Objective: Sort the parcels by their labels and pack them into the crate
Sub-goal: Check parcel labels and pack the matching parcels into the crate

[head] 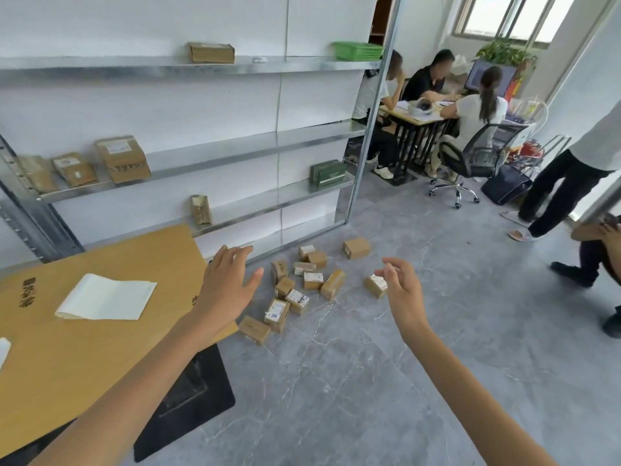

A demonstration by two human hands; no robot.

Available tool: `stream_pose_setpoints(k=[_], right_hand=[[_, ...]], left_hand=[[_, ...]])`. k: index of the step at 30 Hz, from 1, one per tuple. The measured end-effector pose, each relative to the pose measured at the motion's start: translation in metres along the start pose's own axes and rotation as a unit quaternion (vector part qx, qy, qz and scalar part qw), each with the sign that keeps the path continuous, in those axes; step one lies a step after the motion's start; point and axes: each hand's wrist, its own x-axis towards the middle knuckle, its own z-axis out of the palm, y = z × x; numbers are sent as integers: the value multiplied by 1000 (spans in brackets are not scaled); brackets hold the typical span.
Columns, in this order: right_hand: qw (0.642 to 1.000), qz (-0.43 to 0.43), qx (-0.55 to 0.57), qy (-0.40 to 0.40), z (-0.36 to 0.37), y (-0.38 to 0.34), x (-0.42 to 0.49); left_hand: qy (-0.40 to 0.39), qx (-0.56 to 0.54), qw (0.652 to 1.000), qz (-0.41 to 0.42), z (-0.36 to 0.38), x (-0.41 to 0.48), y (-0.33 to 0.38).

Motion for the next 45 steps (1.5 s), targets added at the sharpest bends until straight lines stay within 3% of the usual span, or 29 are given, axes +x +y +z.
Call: stream_pose_setpoints(k=[7, 14, 25, 32, 45], right_hand=[[999, 53, -7, 2, 8, 30, 94], [994, 91, -13, -53, 23, 59, 205], [976, 159, -58, -138, 77, 95, 345], [953, 217, -82, -196, 151, 130, 405], [881, 403, -128, -212, 292, 222, 488]], left_hand=[[-32, -12, 999, 5, 49, 96, 18], [-40, -22, 999, -7, 110, 195, 37], [-94, -30, 990, -105, 163, 309, 22], [-128, -49, 979, -152, 194, 365, -36], [-245, -89, 930, -259, 295, 460, -201]])
